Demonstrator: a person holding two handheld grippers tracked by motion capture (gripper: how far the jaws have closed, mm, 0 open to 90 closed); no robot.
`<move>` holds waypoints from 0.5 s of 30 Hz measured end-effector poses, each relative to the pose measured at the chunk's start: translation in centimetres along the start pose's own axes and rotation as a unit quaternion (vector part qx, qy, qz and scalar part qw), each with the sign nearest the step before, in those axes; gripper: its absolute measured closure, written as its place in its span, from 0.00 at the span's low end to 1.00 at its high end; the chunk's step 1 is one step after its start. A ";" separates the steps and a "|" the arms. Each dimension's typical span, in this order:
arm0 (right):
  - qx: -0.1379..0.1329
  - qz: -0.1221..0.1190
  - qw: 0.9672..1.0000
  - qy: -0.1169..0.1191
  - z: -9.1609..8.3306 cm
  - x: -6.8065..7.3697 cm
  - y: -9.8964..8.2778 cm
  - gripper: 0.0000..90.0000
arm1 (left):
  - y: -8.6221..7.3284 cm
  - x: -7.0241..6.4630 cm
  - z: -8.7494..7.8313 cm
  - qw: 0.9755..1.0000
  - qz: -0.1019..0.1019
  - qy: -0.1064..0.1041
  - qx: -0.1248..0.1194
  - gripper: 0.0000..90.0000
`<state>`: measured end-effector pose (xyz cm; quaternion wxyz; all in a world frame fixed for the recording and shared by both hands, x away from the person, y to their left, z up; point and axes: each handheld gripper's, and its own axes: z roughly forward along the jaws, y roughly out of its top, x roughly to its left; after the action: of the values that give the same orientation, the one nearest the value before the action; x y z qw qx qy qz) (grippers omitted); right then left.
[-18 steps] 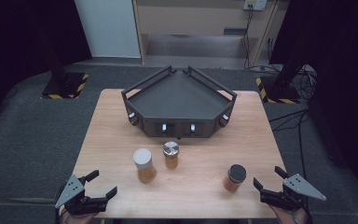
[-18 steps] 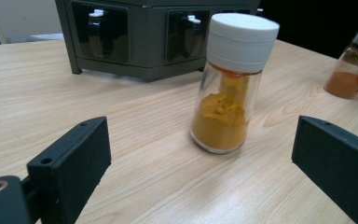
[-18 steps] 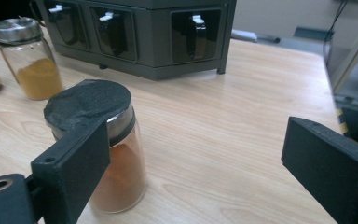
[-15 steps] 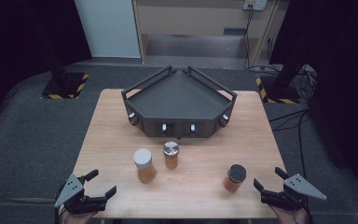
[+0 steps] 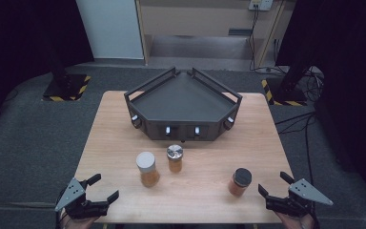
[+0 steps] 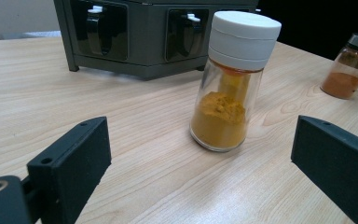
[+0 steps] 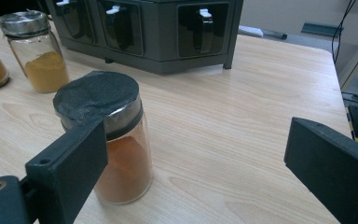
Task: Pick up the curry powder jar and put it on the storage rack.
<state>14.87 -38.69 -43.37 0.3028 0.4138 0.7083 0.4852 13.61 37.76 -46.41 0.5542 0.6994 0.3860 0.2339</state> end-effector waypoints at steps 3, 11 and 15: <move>0.001 0.004 1.000 0.001 0.1 -0.1 0.0 0.07 | 0.0 0.0 0.0 1.000 -0.001 -0.002 0.000 0.04; 0.004 0.002 1.000 0.003 0.2 -0.1 0.0 0.06 | -0.1 0.1 0.0 1.000 -0.001 -0.003 -0.005 0.04; 0.005 0.003 1.000 0.004 0.2 -0.1 0.1 0.06 | -0.1 0.0 -0.1 1.000 -0.001 -0.003 -0.007 0.04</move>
<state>15.13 -38.72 -43.39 0.2968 0.4153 0.7108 0.4840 13.56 37.84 -46.48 0.5603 0.6961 0.3834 0.2337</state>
